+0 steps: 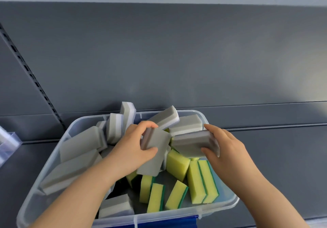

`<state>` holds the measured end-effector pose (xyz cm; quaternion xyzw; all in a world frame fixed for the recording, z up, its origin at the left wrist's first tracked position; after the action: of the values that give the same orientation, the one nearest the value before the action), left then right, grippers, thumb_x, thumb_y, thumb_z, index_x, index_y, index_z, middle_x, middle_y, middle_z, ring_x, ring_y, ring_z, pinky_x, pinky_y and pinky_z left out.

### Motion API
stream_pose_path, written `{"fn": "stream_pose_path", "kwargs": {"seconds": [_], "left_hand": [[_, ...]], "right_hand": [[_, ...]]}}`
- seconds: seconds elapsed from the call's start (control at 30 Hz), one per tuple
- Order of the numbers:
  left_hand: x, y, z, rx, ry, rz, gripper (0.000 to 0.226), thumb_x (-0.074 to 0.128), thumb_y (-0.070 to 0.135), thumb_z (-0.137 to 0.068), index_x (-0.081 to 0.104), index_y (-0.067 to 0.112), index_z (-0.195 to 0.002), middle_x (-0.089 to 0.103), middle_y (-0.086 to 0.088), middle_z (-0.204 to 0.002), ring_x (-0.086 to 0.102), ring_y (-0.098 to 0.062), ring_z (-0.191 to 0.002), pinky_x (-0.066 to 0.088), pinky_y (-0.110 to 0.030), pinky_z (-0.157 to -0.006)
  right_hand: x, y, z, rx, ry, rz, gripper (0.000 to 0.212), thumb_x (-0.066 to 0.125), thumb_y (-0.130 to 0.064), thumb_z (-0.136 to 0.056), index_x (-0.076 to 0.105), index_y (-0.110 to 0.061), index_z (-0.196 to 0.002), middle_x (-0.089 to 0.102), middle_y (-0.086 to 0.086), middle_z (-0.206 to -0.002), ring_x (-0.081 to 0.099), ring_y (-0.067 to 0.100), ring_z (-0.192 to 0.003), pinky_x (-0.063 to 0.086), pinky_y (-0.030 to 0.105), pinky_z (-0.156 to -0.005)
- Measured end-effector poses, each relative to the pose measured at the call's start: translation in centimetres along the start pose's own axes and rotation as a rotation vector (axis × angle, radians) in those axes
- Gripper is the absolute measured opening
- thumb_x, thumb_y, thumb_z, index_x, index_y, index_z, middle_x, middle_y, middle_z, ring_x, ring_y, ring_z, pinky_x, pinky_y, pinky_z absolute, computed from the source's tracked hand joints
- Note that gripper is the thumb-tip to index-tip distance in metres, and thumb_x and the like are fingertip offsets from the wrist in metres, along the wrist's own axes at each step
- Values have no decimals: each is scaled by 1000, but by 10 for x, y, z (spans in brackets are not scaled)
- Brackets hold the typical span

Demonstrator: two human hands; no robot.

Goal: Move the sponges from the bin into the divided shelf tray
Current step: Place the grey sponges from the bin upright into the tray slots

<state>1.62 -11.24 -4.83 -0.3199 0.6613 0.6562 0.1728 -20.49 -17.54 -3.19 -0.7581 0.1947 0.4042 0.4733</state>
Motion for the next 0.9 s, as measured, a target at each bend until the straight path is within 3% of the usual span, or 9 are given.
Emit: {"fn": "stream_pose_path", "kwargs": {"seconds": [0.2, 0.3, 0.43, 0.57, 0.73, 0.9], "left_hand": [[5, 28, 9, -43, 256, -98, 37, 73, 40, -73, 39, 31, -85, 57, 7, -91, 56, -15, -77, 48, -32, -69], [6, 48, 21, -2, 347, -184, 33, 71, 38, -76, 41, 37, -89, 54, 16, -93, 52, -9, -81, 45, -24, -68], [-2, 62, 44, 38, 430, -279, 53, 67, 29, -80, 41, 52, -120, 41, 28, -109, 43, 5, -94, 35, -9, -72], [-12, 66, 78, 2, 503, -280, 57, 65, 26, -79, 40, 62, -115, 37, 30, -115, 43, 9, -100, 40, -7, -72], [-37, 65, 132, 2, 570, -400, 54, 71, 22, -79, 47, 50, -118, 41, 28, -113, 42, 11, -104, 30, 2, -81], [-85, 45, 206, -1, 705, -539, 48, 75, 28, -75, 51, 40, -116, 46, 23, -108, 42, 10, -96, 30, 2, -83]], "right_hand": [[-6, 9, 4, -124, -1, -18, 58, 58, -20, -89, 34, -29, -140, 44, -16, -117, 42, 9, -115, 25, 9, -84], [-9, 10, 2, -164, 46, -50, 54, 62, -22, -86, 42, -27, -135, 47, -17, -116, 44, 9, -111, 28, 13, -86], [-4, 9, 0, -286, 44, -80, 51, 73, -18, -77, 54, -23, -124, 56, -12, -108, 52, 13, -101, 36, 19, -82], [0, -10, 3, -425, 31, -113, 56, 78, -14, -69, 56, -22, -120, 61, -6, -104, 52, 12, -96, 41, 23, -76], [10, -58, 20, -560, 74, -180, 52, 78, -15, -71, 59, -17, -119, 61, -2, -102, 52, 15, -92, 42, 18, -80], [41, -130, 57, -707, 87, -255, 50, 67, -22, -74, 57, -19, -123, 51, -11, -106, 50, 12, -93, 41, 20, -82]]}}
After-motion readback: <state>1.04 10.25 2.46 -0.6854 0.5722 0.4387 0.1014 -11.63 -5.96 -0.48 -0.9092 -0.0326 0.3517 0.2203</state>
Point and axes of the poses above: each hand's wrist, its own z-axis away from the middle knuckle, its own x-axis out of the palm, y = z × x, the point moved 3 cm from there along -z, towards the middle knuckle
